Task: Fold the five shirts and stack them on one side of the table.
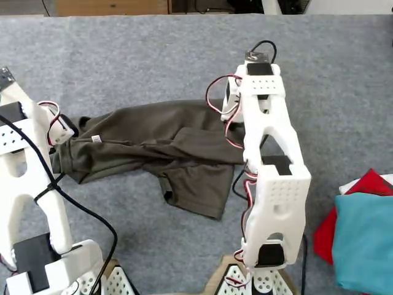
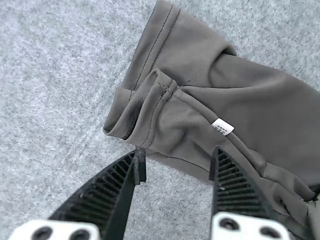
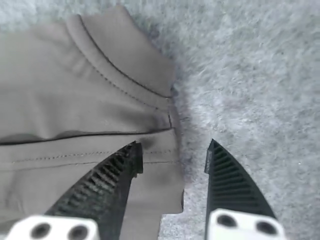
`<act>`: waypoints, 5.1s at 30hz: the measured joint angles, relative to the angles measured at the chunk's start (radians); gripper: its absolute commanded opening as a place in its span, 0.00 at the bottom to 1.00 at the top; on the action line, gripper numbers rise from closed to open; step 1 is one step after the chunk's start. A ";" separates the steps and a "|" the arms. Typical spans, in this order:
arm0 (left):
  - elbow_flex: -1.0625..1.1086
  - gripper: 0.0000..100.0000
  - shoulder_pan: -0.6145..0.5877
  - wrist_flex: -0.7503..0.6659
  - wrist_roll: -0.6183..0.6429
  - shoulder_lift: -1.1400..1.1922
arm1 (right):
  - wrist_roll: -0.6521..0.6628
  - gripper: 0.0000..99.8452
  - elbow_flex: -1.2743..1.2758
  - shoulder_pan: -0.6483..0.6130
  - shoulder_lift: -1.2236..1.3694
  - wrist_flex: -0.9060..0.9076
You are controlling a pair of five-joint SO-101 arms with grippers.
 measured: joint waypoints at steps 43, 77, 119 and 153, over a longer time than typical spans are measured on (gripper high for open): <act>0.000 0.22 0.000 0.000 0.000 0.000 | 0.000 0.01 -0.338 0.008 0.101 0.210; 0.003 0.22 0.000 0.037 0.000 0.000 | 0.046 0.01 -0.390 0.043 0.101 0.242; 0.003 0.22 0.000 0.037 0.000 0.000 | 0.069 0.08 -0.371 0.043 0.201 0.242; 0.003 0.22 0.000 0.037 0.000 0.000 | 0.121 0.18 -0.374 0.087 0.207 0.230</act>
